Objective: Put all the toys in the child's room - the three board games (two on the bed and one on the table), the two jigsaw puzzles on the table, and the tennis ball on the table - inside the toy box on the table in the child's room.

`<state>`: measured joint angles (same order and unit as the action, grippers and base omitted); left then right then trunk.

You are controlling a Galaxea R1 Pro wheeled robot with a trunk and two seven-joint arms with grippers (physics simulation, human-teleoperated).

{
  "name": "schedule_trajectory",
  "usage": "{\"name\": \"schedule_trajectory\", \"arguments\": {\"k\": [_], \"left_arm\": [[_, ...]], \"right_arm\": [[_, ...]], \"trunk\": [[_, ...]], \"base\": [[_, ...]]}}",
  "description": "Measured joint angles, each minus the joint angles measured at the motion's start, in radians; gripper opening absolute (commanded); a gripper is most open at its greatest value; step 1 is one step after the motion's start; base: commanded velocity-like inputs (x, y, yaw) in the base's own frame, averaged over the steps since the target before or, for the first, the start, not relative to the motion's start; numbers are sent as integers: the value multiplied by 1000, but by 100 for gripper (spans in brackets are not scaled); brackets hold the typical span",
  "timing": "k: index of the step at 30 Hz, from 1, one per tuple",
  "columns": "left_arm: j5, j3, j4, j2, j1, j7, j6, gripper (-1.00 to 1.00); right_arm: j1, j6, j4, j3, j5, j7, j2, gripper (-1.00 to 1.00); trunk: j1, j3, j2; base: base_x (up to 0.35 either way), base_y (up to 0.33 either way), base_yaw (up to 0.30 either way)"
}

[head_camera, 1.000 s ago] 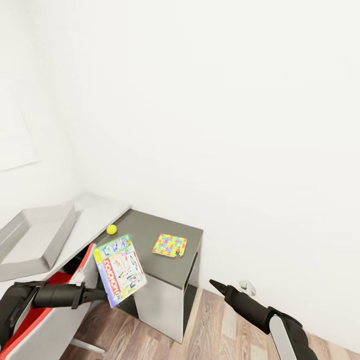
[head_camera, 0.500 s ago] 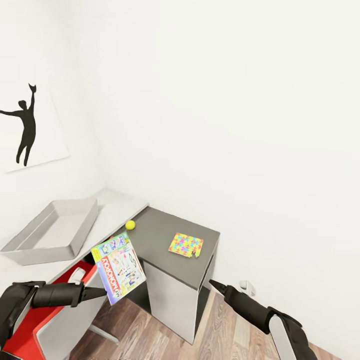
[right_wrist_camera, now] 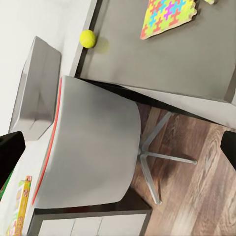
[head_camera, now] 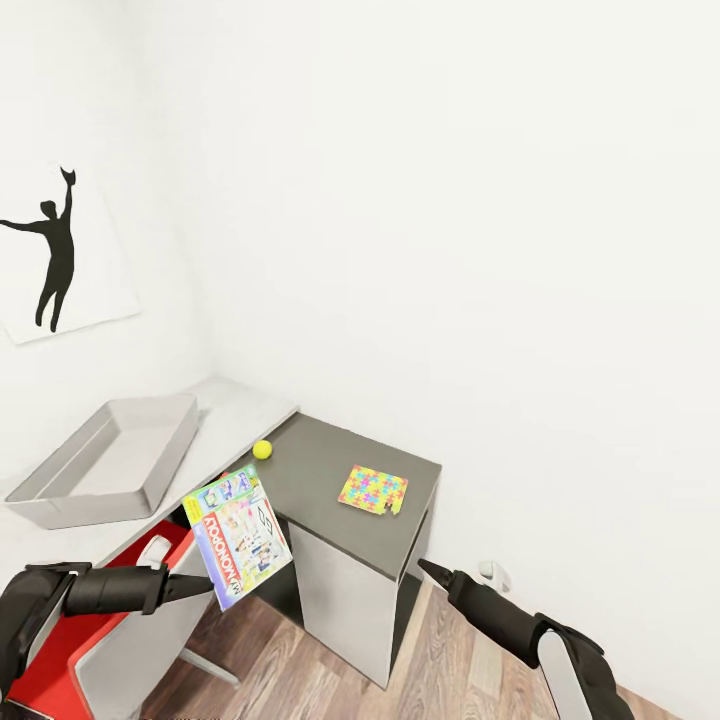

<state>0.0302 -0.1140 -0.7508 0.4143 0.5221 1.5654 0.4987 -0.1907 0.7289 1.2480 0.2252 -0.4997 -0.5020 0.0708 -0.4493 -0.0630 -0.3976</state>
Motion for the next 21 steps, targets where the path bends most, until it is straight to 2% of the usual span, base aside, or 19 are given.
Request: {"name": "schedule_trajectory", "arguments": {"k": [21], "left_arm": [[-8,0,0,2,0,0,-2,-100]], "right_arm": [[0,0,0,-2,1,2,0,100]], "trunk": [[0,0,0]], "base": [[0,0,266]]}}
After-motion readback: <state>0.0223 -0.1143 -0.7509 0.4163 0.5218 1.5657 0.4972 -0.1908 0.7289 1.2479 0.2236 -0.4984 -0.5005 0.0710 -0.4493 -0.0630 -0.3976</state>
